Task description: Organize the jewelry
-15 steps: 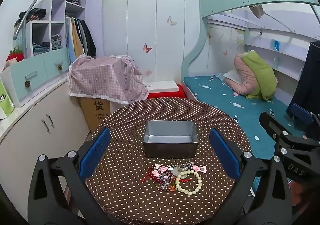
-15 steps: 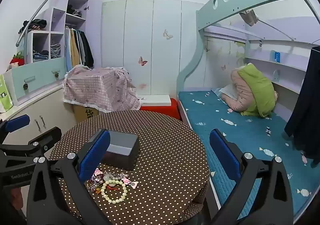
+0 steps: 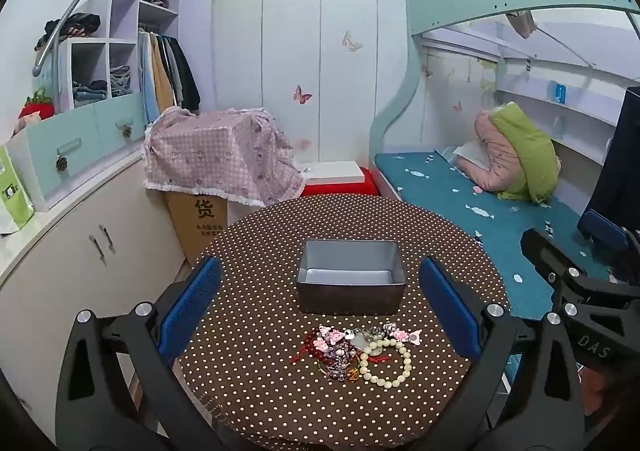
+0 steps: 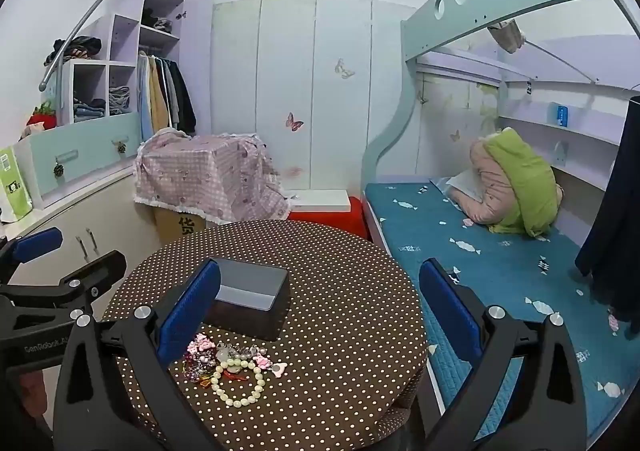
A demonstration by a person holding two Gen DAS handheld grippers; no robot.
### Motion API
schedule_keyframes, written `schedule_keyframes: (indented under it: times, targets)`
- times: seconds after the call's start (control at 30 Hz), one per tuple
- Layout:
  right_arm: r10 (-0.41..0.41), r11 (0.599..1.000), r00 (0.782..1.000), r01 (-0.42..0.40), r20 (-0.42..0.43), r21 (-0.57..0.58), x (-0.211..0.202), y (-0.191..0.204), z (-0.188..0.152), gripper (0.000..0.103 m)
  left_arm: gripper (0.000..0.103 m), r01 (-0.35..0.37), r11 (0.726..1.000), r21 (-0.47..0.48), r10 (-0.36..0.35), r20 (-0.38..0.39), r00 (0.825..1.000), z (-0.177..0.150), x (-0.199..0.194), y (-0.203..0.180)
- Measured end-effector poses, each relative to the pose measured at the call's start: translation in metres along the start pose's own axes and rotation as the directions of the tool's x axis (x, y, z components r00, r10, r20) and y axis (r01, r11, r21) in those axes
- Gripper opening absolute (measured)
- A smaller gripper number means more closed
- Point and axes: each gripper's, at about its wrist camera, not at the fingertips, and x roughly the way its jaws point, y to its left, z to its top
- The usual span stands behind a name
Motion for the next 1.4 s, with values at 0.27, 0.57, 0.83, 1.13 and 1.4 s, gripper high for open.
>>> schedule_keyframes:
  times: [0.27, 0.57, 0.83, 1.13, 1.4]
  targets:
    - [0.000, 1.000, 1.000, 0.000, -0.015, 0.003, 0.006, 0.000, -0.001, 0.096, 0.098, -0.001, 1.000, -0.001, 0.001, -0.012, 1.000, -0.001, 0.006, 0.002]
    - [0.007, 1.000, 1.000, -0.007, -0.026, 0.000, 0.011, 0.006, -0.004, 0.096, 0.098, -0.003, 1.000, -0.001, 0.003, -0.018, 1.000, -0.005, 0.009, 0.005]
    - [0.010, 1.000, 0.999, -0.010, -0.034, 0.002, 0.012, 0.009, -0.006, 0.096, 0.098, 0.002, 1.000, 0.001, -0.002, -0.023, 1.000, -0.011, 0.013, 0.010]
    - [0.025, 1.000, 0.998, -0.025, -0.052, 0.003, 0.014, 0.013, -0.010, 0.096, 0.098, -0.007, 1.000, 0.006, 0.007, -0.025, 1.000, -0.014, 0.010, 0.016]
    - [0.051, 0.999, 0.998, -0.050, -0.044, 0.014, 0.010, 0.016, -0.012, 0.096, 0.098, -0.011, 1.000, 0.017, 0.012, -0.040, 0.999, -0.014, 0.010, 0.017]
